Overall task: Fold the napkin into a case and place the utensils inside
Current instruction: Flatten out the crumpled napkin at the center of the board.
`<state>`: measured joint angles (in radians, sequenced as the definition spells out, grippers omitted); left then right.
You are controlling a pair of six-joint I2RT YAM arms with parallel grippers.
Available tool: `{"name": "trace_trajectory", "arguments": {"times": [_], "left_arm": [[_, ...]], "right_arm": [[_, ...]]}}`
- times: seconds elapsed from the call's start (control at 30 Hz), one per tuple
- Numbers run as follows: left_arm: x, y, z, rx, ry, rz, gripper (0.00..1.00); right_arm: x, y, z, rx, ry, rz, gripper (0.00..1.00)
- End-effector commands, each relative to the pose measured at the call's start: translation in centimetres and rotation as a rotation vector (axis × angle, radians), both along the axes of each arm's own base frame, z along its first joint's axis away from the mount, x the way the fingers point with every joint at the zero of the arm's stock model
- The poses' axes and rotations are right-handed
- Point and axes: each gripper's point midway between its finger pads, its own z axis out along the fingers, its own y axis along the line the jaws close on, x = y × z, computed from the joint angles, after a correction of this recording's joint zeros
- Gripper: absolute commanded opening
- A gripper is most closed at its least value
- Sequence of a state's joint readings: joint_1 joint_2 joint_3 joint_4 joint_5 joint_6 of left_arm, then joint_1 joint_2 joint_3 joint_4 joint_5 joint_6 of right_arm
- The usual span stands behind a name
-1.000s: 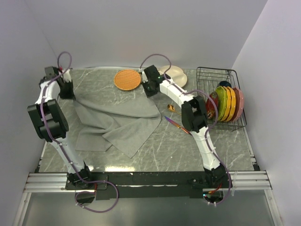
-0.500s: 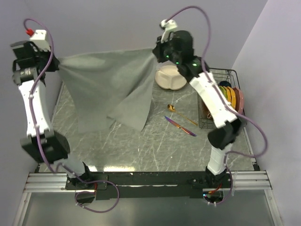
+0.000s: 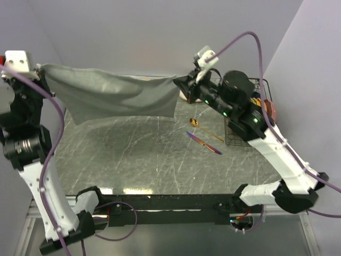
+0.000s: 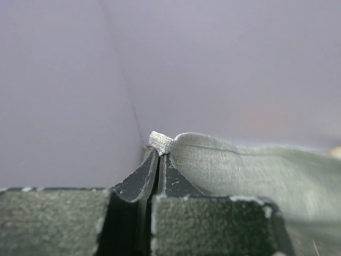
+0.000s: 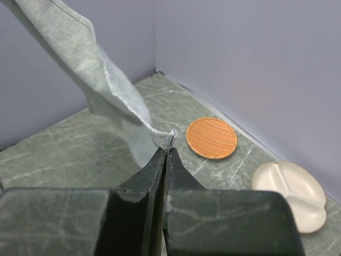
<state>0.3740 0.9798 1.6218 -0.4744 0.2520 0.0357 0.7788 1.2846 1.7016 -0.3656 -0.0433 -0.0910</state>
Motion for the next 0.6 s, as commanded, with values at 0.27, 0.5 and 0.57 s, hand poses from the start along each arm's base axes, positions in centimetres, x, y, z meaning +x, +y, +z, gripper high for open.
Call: {"name": "trace_trajectory", "arguments": {"times": [0.27, 0.5, 0.57], "left_arm": [[-8.0, 1.6, 6.4, 0.096, -0.177, 0.247, 0.01], [-0.4, 2.2, -0.5, 0.062, 0.075, 0.114, 0.01], [1.7, 2.5, -4.2, 0.04, 0.161, 0.082, 0.01]], "right_arm": [[-7.0, -3.7, 8.0, 0.203, -0.095, 0.0, 0.0], [-2.0, -2.6, 0.9, 0.085, 0.109, -0.163, 0.0], [-0.6, -2.6, -1.0, 0.065, 0.134, -0.194, 0.0]]}}
